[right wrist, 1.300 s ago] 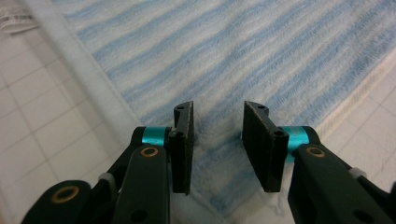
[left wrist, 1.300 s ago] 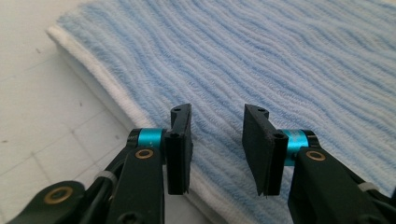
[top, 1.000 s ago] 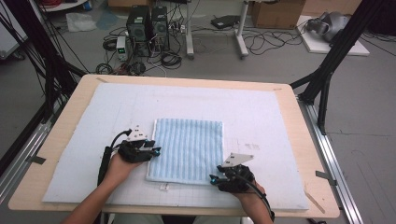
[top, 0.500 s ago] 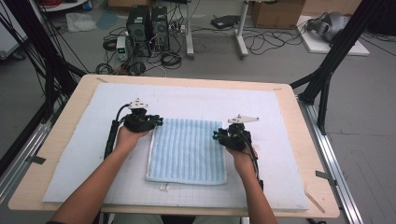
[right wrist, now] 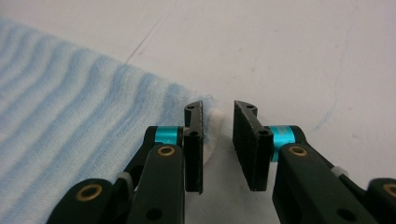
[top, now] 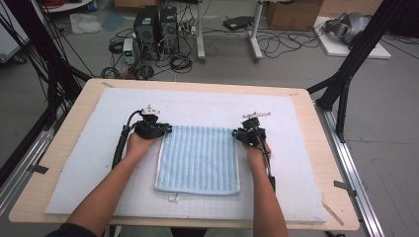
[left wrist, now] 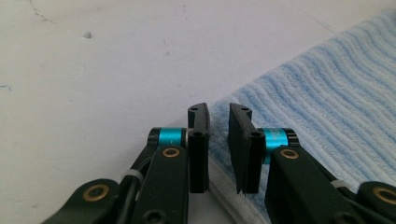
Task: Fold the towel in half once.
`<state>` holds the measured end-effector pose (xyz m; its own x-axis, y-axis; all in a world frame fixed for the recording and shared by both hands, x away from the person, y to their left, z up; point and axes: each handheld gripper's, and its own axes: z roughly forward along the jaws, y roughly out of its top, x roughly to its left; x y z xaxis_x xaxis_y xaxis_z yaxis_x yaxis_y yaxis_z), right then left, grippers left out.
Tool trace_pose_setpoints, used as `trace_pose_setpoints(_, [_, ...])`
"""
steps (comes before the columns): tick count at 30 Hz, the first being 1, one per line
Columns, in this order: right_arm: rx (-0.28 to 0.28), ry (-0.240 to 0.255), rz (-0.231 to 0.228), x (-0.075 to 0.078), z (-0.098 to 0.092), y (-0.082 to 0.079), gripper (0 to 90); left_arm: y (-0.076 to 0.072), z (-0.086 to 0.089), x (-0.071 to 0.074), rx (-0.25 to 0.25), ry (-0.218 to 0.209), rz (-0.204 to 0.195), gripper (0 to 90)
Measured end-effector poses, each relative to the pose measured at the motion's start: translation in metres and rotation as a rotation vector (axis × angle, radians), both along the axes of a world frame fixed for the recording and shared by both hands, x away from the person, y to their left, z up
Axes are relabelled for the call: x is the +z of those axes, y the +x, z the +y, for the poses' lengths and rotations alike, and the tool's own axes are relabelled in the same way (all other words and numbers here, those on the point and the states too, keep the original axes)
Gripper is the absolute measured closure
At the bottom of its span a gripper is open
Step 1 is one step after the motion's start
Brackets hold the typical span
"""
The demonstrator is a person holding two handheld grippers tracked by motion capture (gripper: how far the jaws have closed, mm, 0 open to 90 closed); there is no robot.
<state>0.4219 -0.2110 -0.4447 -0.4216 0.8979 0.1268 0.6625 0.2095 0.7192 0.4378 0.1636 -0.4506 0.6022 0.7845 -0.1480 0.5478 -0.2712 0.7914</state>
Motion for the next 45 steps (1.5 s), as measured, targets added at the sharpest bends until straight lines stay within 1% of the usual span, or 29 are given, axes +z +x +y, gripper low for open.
trace_pose_setpoints(1, [-0.014, 0.004, -0.006, 0.001, -0.003, -0.001, 73.9, -0.001, 0.000, 0.001, 0.005, -0.004, 0.004, 75.3])
trace_pose_setpoints(2, [-0.007, 0.011, -0.028, 0.003, -0.005, -0.004, 74.2, -0.001, 0.000, 0.002, 0.005, -0.011, 0.004, 69.7])
trace_pose_setpoints(4, [0.006, 0.029, -0.060, 0.007, -0.010, -0.012, 72.7, -0.002, 0.003, 0.005, 0.008, -0.046, 0.013, 59.4])
trace_pose_setpoints(5, [0.011, 0.038, -0.072, 0.009, -0.012, -0.015, 71.6, -0.003, 0.007, 0.007, -0.011, -0.099, 0.028, 55.6])
trace_pose_setpoints(6, [0.025, 0.043, -0.081, 0.013, -0.016, -0.020, 69.6, -0.004, 0.009, 0.009, -0.031, -0.141, 0.037, 51.5])
trace_pose_setpoints(7, [0.028, 0.042, -0.084, 0.016, -0.018, -0.024, 68.7, -0.006, 0.012, 0.012, -0.054, -0.164, 0.035, 50.0])
trace_pose_setpoints(8, [0.039, 0.044, -0.101, 0.020, -0.020, -0.029, 67.7, -0.009, 0.014, 0.016, -0.066, -0.159, 0.002, 48.8])
trace_pose_setpoints(9, [0.048, 0.049, -0.138, 0.025, -0.023, -0.036, 67.2, -0.014, 0.017, 0.019, -0.069, -0.167, -0.029, 47.2])
trace_pose_setpoints(10, [0.055, 0.055, -0.154, 0.029, -0.026, -0.043, 65.7, -0.018, 0.020, 0.022, -0.068, -0.186, -0.053, 44.8])
trace_pose_setpoints(11, [0.063, 0.063, -0.165, 0.032, -0.029, -0.050, 63.9, -0.023, 0.023, 0.023, -0.070, -0.198, -0.069, 40.7])
trace_pose_setpoints(12, [0.074, 0.066, -0.178, 0.034, -0.031, -0.056, 62.2, -0.028, 0.026, 0.024, -0.079, -0.193, -0.079, 37.1])
trace_pose_setpoints(13, [0.084, 0.069, -0.185, 0.036, -0.033, -0.063, 60.5, -0.035, 0.028, 0.025, -0.092, -0.178, -0.106, 35.5])
trace_pose_setpoints(14, [0.092, 0.067, -0.190, 0.037, -0.035, -0.072, 57.0, -0.040, 0.030, 0.025, -0.089, -0.175, -0.120, 32.3])
trace_pose_setpoints(15, [0.098, 0.063, -0.197, 0.038, -0.037, -0.076, 54.2, -0.045, 0.032, 0.026, -0.091, -0.180, -0.128, 29.8])
trace_pose_setpoints(16, [0.106, 0.059, -0.197, 0.038, -0.038, -0.082, 51.0, -0.052, 0.035, 0.026, -0.098, -0.182, -0.149, 26.9])
trace_pose_setpoints(17, [0.112, 0.048, -0.200, 0.038, -0.039, -0.088, 45.2, -0.056, 0.038, 0.026, -0.099, -0.185, -0.170, 22.3])
trace_pose_setpoints(18, [0.107, 0.046, -0.196, 0.038, -0.040, -0.092, 39.8, -0.061, 0.041, 0.027, -0.094, -0.205, -0.194, 19.9])
trace_pose_setpoints(21, [0.092, 0.071, -0.207, 0.037, -0.044, -0.104, 28.6, -0.076, 0.050, 0.027, -0.086, -0.251, -0.233, 18.8])
trace_pose_setpoints(23, [0.084, 0.064, -0.214, 0.035, -0.045, -0.110, 19.0, -0.085, 0.054, 0.026, -0.087, -0.259, -0.250, 18.5])
trace_pose_setpoints(25, [0.081, 0.048, -0.209, 0.033, -0.046, -0.113, 11.7, -0.091, 0.057, 0.025, -0.091, -0.262, -0.265, 18.6])
trace_pose_setpoints(28, [0.096, 0.016, -0.233, 0.032, -0.045, -0.117, 11.2, -0.095, 0.062, 0.028, -0.084, -0.269, -0.278, 18.6])
trace_pose_setpoints(29, [0.103, -0.009, -0.239, 0.032, -0.044, -0.119, 11.1, -0.096, 0.064, 0.027, -0.080, -0.271, -0.282, 18.6])
trace_pose_setpoints(30, [0.105, -0.032, -0.248, 0.032, -0.043, -0.120, 11.1, -0.097, 0.065, 0.026, -0.076, -0.269, -0.283, 18.6])
trace_pose_setpoints(31, [0.112, -0.038, -0.256, 0.031, -0.043, -0.120, 11.1, -0.098, 0.066, 0.025, -0.074, -0.268, -0.276, 18.7])
trace_pose_setpoints(33, [0.110, -0.028, -0.259, 0.030, -0.044, -0.120, 11.1, -0.099, 0.066, 0.022, -0.071, -0.255, -0.276, 18.6])
trace_pose_setpoints(36, [0.086, -0.004, -0.259, 0.030, -0.046, -0.119, 11.1, -0.099, 0.067, 0.022, -0.077, -0.244, -0.270, 18.9])
trace_pose_setpoints(39, [0.085, -0.003, -0.266, 0.030, -0.047, -0.118, 11.1, -0.100, 0.069, 0.020, -0.068, -0.255, -0.264, 19.1])
trace_pose_setpoints(42, [0.082, -0.010, -0.264, 0.030, -0.047, -0.115, 11.1, -0.100, 0.072, 0.018, -0.062, -0.248, -0.255, 19.3])
trace_pose_setpoints(45, [0.086, -0.018, -0.255, 0.029, -0.046, -0.115, 11.1, -0.100, 0.072, 0.018, -0.051, -0.251, -0.257, 19.4])
